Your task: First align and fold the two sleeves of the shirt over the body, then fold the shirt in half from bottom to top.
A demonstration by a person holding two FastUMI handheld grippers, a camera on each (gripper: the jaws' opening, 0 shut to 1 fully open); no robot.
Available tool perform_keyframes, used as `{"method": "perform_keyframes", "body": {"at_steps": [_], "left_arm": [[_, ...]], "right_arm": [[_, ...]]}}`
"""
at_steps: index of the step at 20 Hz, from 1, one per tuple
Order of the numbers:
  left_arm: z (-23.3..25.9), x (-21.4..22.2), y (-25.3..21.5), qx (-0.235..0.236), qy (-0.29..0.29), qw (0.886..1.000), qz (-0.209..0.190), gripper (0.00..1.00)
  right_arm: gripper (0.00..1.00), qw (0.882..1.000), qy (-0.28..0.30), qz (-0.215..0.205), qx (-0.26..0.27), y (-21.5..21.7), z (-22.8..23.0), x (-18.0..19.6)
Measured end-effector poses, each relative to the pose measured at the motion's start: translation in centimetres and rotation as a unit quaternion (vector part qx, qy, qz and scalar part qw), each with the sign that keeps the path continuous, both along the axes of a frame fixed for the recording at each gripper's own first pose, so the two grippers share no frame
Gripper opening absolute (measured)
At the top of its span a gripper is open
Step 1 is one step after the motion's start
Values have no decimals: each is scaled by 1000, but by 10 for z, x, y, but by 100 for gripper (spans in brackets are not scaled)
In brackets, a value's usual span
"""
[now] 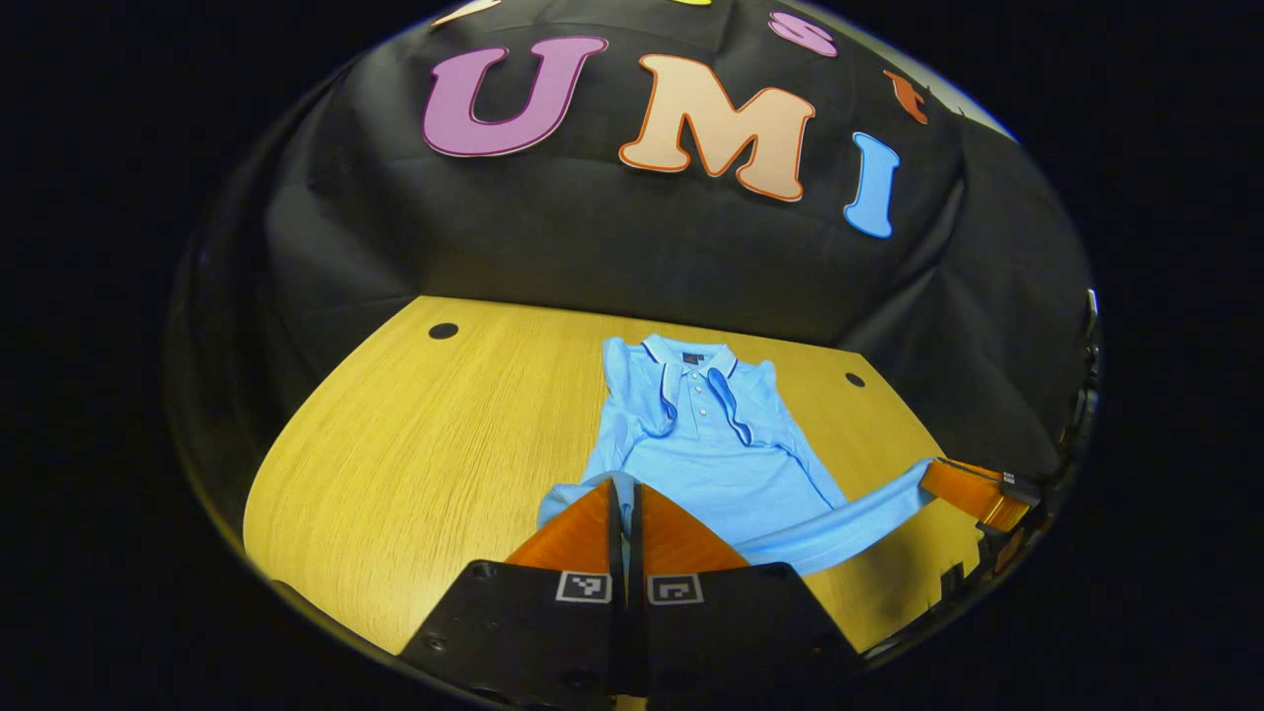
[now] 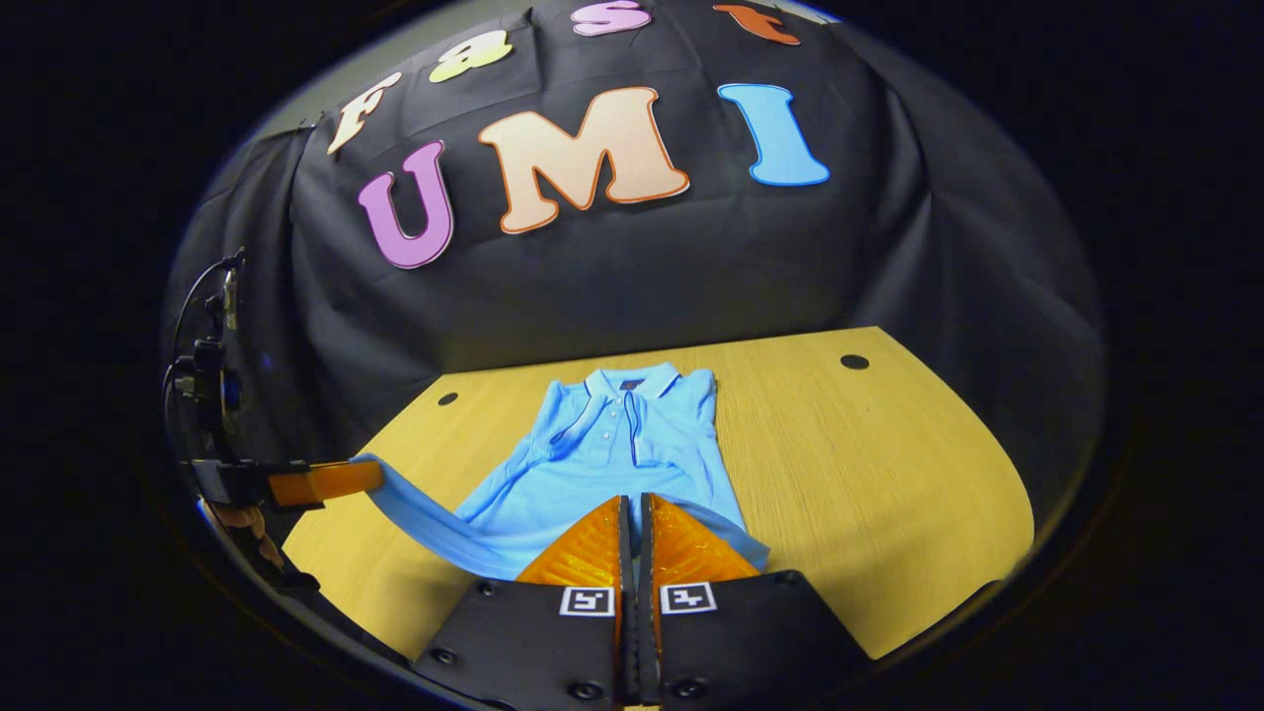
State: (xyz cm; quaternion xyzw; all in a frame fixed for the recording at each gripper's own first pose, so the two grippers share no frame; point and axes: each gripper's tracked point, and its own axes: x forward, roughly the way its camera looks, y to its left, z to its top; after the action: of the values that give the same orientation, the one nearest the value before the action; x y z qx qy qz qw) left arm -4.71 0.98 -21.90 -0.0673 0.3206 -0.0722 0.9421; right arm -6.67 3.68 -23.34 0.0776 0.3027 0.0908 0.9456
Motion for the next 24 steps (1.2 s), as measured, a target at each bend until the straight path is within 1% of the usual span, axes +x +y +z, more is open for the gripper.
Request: {"method": "perform_keyframes", "body": {"at_steps": [5, 9, 15, 19, 20, 22, 24], "left_arm": [[-3, 61, 0, -2, -4, 1000, -12, 0], [-8, 114, -1, -3, -14, 1000, -26, 0], [-38, 192, -4, -2, -15, 999, -43, 0], [-63, 243, -7, 5, -24, 998, -52, 0], [-71, 254, -8, 5, -25, 998, -51, 1], [-87, 271, -11, 3, -20, 998, -53, 0], [-104, 284, -15, 0, -18, 999, -51, 0]], "right_arm": [[2, 999, -18, -31, -5, -5, 4, 65], [3, 998, -21, -52, -13, -7, -11, 112], [2, 996, -25, -85, -23, -6, -47, 188], [3, 993, -21, -108, -39, -8, -84, 233], [3, 992, -19, -117, -40, -9, -93, 243], [3, 990, -6, -136, -34, -11, -113, 259], [2, 988, 11, -150, -40, -15, -130, 266]]}}
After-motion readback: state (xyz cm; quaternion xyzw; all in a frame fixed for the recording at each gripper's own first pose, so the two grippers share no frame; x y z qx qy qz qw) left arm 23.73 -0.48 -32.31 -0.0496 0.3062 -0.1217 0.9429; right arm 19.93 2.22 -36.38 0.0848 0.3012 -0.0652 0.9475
